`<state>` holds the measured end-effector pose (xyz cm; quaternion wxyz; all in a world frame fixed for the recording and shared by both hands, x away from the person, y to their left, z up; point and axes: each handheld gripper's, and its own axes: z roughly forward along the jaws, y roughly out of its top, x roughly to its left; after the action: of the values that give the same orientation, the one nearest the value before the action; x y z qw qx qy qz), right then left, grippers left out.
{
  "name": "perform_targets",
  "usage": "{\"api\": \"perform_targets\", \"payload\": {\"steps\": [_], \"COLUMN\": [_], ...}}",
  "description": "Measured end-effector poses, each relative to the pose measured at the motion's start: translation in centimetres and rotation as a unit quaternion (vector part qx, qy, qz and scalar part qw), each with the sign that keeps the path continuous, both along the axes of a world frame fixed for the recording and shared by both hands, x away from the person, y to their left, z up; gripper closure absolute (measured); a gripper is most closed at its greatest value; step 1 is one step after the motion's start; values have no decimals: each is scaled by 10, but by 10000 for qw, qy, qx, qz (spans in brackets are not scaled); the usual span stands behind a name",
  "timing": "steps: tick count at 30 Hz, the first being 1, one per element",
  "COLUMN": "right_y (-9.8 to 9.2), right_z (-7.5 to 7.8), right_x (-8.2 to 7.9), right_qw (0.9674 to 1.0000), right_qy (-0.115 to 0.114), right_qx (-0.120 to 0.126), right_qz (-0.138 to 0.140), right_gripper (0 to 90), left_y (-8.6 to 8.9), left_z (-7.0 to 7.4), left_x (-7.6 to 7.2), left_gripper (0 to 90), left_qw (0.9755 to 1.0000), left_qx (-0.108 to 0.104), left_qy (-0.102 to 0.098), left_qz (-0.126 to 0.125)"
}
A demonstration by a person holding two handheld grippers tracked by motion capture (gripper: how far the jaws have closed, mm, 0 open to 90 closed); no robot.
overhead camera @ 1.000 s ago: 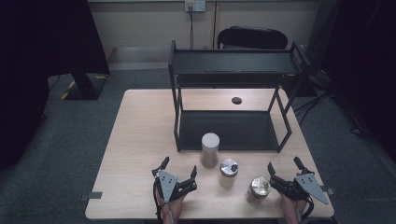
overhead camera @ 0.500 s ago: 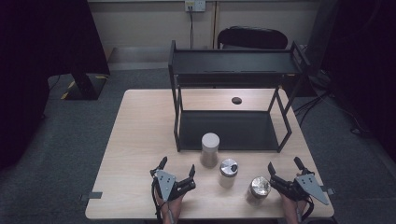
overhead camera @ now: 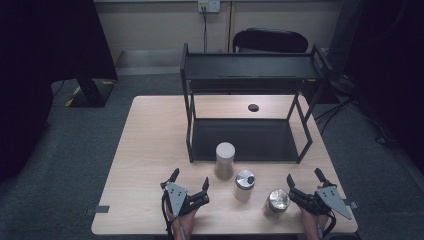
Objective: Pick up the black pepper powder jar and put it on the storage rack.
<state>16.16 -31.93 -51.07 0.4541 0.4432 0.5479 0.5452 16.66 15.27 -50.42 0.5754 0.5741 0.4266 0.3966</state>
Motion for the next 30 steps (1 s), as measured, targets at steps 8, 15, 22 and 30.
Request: {"api": "perform_targets", "payload": {"steps": [8,15,22,30], "right_y": [0,0,0,1], "right_z": [0,0,0,0], "right_x": [0,0,0,0], "right_qw": [10000,10000,10000,10000], "right_qy": [2,9,10,7], "right_qx": [3,14,6,-4], "right_qz": [-5,4,-1,-10], "right_gripper": [18,18,18,18], "left_y": [0,-3,-3,-2], "left_z": [4,8,13,18], "left_x": [-1,-2,-4,-2], "left_gripper": [0,0,0,0], "left_qw": [9999,9998,9999,9998], "left_qx": [31,45,61,3], "left_qy": [-75,-105,-40,30], "left_qz": [-91,-144,-127,-191]}}
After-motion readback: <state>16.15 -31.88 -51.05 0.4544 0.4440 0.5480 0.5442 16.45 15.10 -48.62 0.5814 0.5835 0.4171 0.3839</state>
